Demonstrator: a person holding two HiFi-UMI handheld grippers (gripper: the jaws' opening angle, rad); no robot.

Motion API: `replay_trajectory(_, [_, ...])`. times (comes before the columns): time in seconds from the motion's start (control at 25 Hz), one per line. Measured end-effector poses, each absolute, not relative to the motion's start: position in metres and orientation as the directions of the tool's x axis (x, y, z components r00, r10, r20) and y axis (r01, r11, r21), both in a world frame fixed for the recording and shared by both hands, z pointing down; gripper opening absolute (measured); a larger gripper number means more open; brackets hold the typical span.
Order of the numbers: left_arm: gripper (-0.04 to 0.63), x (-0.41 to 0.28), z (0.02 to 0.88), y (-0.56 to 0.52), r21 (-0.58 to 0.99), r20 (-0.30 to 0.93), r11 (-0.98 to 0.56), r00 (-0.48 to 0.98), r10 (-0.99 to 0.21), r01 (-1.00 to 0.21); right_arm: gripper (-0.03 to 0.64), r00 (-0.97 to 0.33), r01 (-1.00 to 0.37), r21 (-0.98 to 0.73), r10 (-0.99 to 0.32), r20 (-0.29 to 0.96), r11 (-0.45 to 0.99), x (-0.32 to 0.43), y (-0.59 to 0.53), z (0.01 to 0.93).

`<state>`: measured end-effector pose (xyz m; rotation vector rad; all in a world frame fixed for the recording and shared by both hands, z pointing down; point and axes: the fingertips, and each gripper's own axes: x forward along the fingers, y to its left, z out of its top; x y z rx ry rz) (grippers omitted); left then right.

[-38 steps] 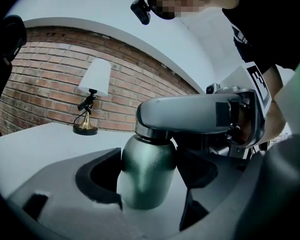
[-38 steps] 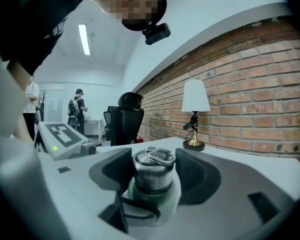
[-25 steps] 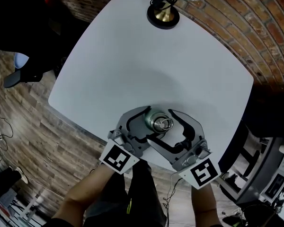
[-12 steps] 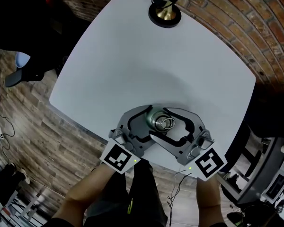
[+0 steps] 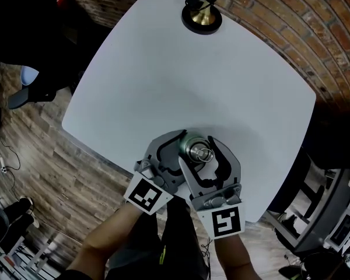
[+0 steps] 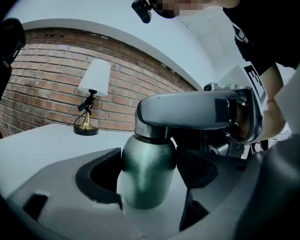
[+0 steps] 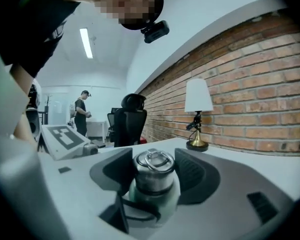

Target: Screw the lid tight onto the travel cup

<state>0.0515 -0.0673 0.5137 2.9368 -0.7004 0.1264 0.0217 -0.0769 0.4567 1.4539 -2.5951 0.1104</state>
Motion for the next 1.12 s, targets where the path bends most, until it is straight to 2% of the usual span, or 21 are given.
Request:
replay_trajectory(0.16, [0.342, 0.053, 0.514, -0.069, 0.094, 0.106, -0.885, 0.888, -0.447, -0.456, 0.270, -0.495, -0.863, 0.013, -0.850, 0.183, 0.505, 0.023, -0.078, 0.459])
replay_trajectory(0.36, [0.342, 0.052, 0.514, -0.068, 0.098, 0.107, -0.880, 0.884, -0.455, -0.464, 0.284, -0.583, -0.799, 0.020, -0.782, 0.219, 0.601, 0.021, -0.070, 0.460])
replay_trajectory(0.6, [0.342, 0.053, 0.515, -0.069, 0.108, 0.108, -0.879, 0.885, -0.453, -0.464, 0.291, -0.778, -0.563, 0.070, -0.557, 0.291, 0.824, 0.022, -0.061, 0.459])
replay_trajectory(0.88, [0.342, 0.054, 0.515, -0.068, 0.105, 0.112, -0.881, 0.886, -0.450, -0.461, 0.291, -0.867, -0.368, 0.090, -0.377, 0.327, 0.925, 0.014, -0.061, 0.461])
replay_trajectory(1.0, [0.343, 0.053, 0.515, -0.068, 0.110, 0.114, -0.880, 0.886, -0.450, -0.461, 0.276, -0.853, -0.348, 0.119, -0.367, 0.370, 0.930, 0.011, -0.063, 0.470])
replay_trajectory(1.12, [0.342, 0.053, 0.513, -0.070, 0.104, 0.109, -0.881, 0.886, -0.451, -0.462, 0.267, -0.836, -0.403, 0.112, -0.415, 0.359, 0.908, 0.013, -0.067, 0.469])
